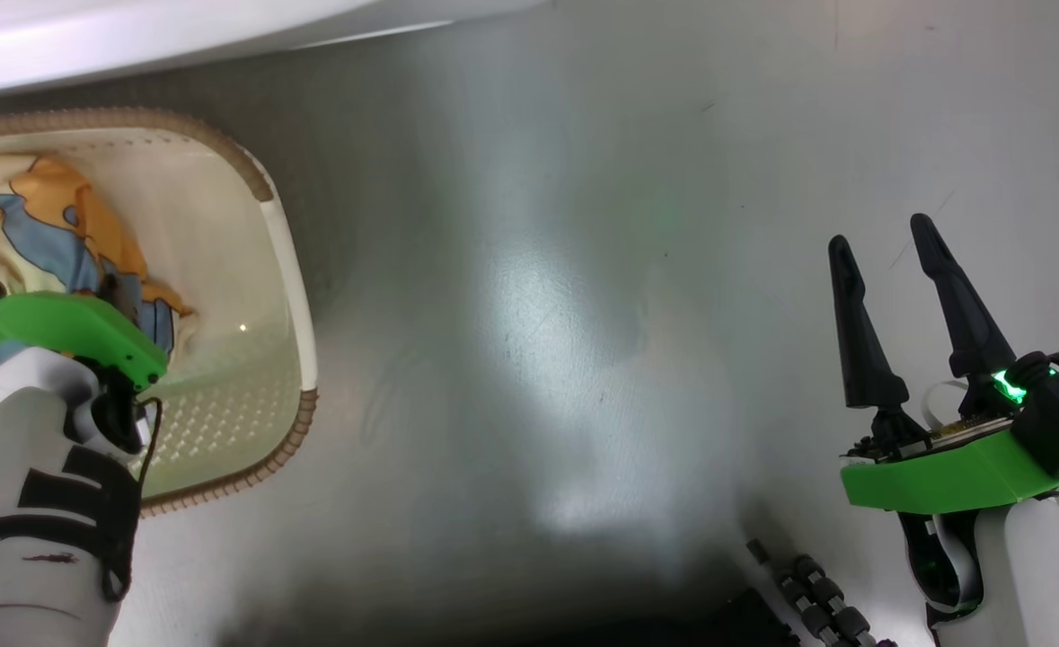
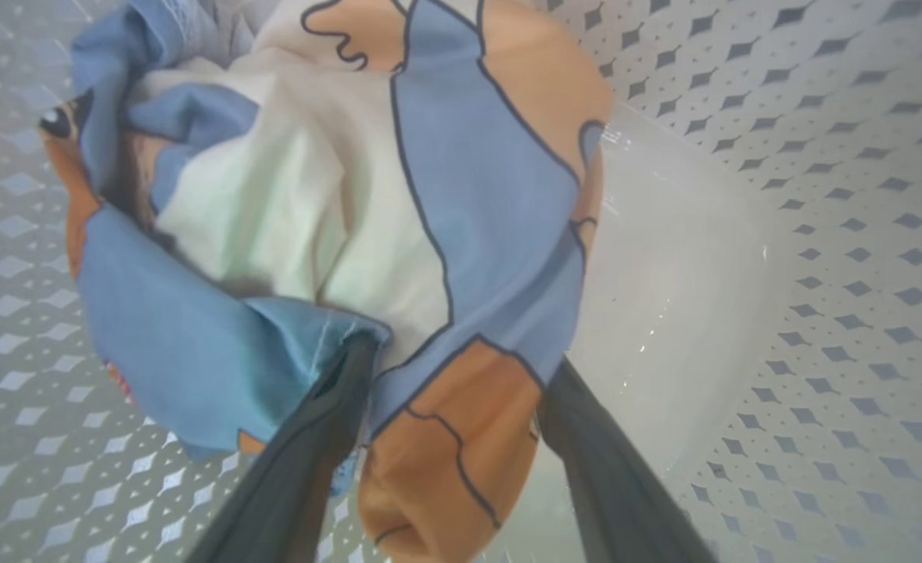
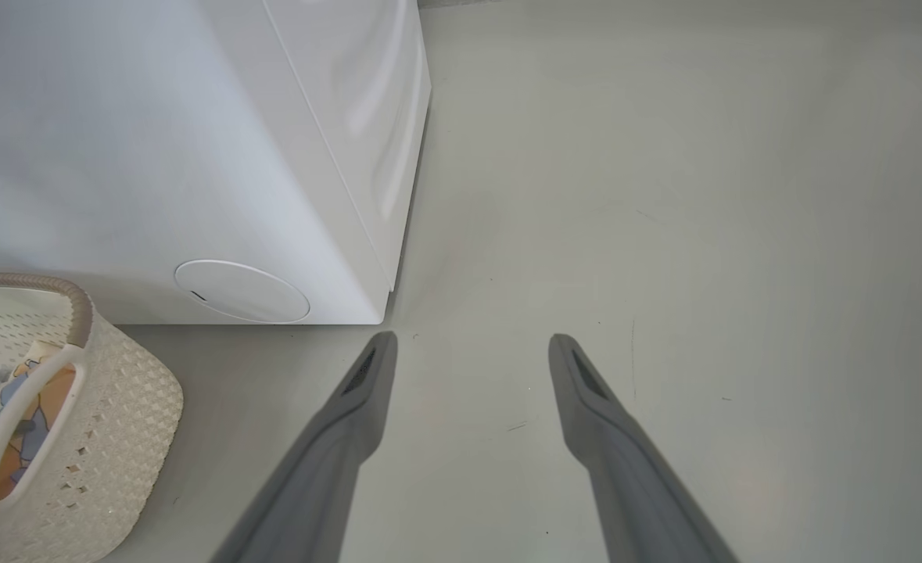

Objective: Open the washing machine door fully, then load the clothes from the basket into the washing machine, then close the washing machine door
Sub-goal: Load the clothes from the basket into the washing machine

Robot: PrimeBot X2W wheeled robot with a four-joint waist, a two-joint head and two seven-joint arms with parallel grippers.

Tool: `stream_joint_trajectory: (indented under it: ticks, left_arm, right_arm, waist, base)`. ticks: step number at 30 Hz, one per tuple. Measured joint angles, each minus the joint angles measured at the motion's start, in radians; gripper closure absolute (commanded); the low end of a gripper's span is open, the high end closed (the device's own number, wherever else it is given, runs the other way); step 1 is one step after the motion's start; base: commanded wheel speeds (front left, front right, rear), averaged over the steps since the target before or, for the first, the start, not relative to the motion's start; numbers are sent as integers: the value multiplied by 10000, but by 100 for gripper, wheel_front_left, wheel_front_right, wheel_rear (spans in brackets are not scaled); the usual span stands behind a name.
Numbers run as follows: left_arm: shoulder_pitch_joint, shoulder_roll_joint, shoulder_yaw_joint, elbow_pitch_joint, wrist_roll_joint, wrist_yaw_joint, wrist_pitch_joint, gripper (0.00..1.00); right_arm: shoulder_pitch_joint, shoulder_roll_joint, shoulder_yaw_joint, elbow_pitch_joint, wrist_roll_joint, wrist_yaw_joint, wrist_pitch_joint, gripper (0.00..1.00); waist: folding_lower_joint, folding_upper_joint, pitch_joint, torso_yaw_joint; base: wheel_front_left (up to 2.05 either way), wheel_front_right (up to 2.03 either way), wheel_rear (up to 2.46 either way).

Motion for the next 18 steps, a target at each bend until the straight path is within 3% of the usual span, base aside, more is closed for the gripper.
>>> stream_joint_trajectory:
  ticks: [18]
  left_arm:
    - [-400, 119, -155, 69, -6, 430, -75, 0]
  right_arm:
    - [39, -40, -244, -349, 0, 0, 0, 0]
  waist:
    - [0, 0, 346, -136]
  base:
    - [0, 0, 0]
